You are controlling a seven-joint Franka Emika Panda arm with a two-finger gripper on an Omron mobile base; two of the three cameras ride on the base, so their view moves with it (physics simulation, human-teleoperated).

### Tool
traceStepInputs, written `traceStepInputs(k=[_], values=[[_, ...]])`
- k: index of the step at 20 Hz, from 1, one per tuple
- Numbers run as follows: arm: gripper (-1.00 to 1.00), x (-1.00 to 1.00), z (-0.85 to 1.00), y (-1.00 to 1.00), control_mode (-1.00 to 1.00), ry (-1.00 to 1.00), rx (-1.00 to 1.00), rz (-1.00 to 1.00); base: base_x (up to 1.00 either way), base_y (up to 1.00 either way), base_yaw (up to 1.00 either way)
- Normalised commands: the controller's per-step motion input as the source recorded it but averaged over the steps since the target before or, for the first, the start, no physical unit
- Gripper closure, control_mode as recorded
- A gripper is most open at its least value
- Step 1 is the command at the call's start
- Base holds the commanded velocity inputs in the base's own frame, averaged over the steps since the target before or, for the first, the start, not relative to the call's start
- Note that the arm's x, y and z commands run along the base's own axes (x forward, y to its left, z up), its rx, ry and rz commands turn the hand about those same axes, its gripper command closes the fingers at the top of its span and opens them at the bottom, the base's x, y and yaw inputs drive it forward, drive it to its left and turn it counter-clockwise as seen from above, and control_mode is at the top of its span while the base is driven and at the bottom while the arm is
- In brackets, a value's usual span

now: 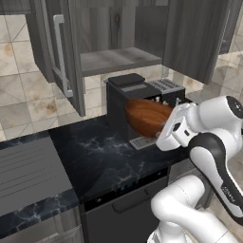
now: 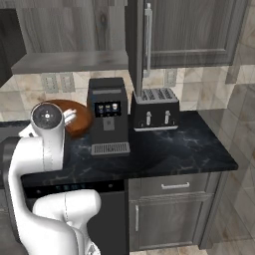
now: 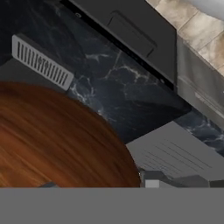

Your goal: Move the bowls from the cabinet to the plates on the dining table.

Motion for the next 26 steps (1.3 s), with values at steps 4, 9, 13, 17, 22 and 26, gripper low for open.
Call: traceStepInputs(k=[4, 9, 13, 17, 22, 26], values=[[1.0, -0.11, -0.6, -0.03, -1.0, -0.01, -0.08, 0.08, 0.0, 0.0, 0.0], [1.0, -0.17, -0.43, 0.0, 1.0, -0.03, -0.08, 0.07, -0.05, 0.0, 0.02], [1.0, 0.0, 0.0, 0.0, 1.0, 0.0, 0.0, 0.0, -0.21, -0.01, 0.08], [1.0, 0.0, 0.0, 0.0, 1.0, 0.0, 0.0, 0.0, -0.28, 0.0, 0.08], [1.0, 0.0, 0.0, 0.0, 1.0, 0.0, 0.0, 0.0, -0.54, 0.0, 0.08], [1.0, 0.0, 0.0, 0.0, 1.0, 0.0, 0.0, 0.0, -0.91, 0.0, 0.09]])
